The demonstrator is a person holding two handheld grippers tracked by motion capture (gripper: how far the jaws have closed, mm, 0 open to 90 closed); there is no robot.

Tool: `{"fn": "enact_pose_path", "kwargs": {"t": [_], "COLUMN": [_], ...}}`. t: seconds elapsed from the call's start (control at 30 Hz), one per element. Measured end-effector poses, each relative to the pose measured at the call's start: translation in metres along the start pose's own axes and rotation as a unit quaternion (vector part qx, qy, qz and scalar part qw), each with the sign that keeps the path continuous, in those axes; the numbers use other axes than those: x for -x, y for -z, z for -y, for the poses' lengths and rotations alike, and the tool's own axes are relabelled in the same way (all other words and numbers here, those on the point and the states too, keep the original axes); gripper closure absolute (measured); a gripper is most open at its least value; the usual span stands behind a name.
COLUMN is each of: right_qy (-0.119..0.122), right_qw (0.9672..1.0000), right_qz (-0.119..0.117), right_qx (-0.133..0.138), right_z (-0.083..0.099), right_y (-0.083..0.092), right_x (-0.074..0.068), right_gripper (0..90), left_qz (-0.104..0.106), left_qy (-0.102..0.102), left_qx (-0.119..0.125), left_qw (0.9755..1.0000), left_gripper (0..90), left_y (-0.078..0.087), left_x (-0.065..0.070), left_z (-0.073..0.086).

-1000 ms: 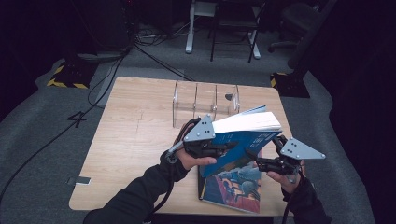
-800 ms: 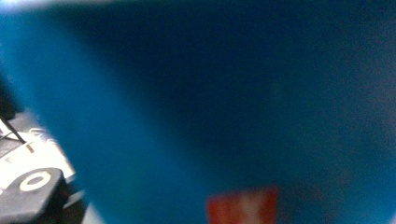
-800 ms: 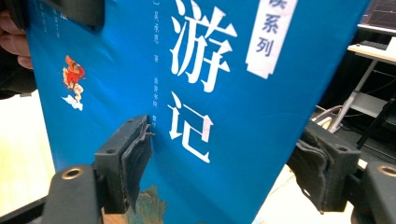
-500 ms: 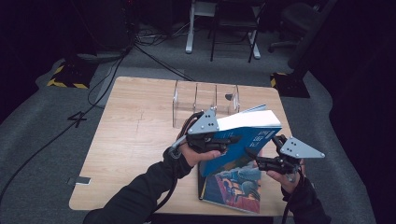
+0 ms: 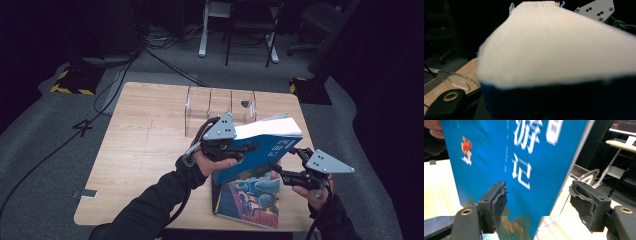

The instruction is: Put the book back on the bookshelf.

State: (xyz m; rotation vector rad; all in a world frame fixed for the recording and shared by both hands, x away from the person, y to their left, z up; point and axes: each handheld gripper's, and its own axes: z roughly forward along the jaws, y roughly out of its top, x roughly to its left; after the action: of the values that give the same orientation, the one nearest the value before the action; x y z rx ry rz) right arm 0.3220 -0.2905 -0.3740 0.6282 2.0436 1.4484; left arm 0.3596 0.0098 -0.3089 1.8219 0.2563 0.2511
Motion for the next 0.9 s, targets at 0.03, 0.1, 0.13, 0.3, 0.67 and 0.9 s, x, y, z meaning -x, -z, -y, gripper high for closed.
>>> {"fn": "enact_pose_path", "kwargs": {"t": [0.03,0.1,0.13,0.3,0.67,0.9], "right_qy": [-0.001,-0.004,-0.006,-0.016,-0.031,-0.036], "right_qw": [1.0,0.9999,0.9998,0.9993,0.9971,0.9965], "right_qz": [0.003,0.006,0.009,0.018,0.021,0.02], "right_qx": [-0.004,-0.013,-0.015,-0.029,-0.067,-0.073], "right_z": [0.002,0.008,0.011,0.02,0.039,0.042], "right_y": [0.002,0.006,0.008,0.013,0.012,0.011], "right_x": [0.001,0.004,0.006,0.013,0.022,0.024], "right_gripper": [29.9,29.9,30.0,30.1,30.2,30.2], "left_qz": [-0.001,-0.004,-0.005,-0.015,-0.056,-0.092], "left_qy": [0.0,-0.001,-0.001,-0.002,0.001,-0.009], "left_qx": [0.0,-0.001,-0.001,-0.005,-0.007,-0.009], "left_qw": [1.0,1.0,1.0,0.9999,0.9984,0.9957], "left_gripper": [59.9,60.0,60.0,60.2,60.4,60.6], "left_y": [0.0,0.001,0.001,0.004,0.018,0.035], "left_x": [0.0,-0.001,-0.001,-0.006,-0.018,-0.025], "left_z": [0.0,-0.001,-0.001,-0.002,-0.004,-0.006]}}
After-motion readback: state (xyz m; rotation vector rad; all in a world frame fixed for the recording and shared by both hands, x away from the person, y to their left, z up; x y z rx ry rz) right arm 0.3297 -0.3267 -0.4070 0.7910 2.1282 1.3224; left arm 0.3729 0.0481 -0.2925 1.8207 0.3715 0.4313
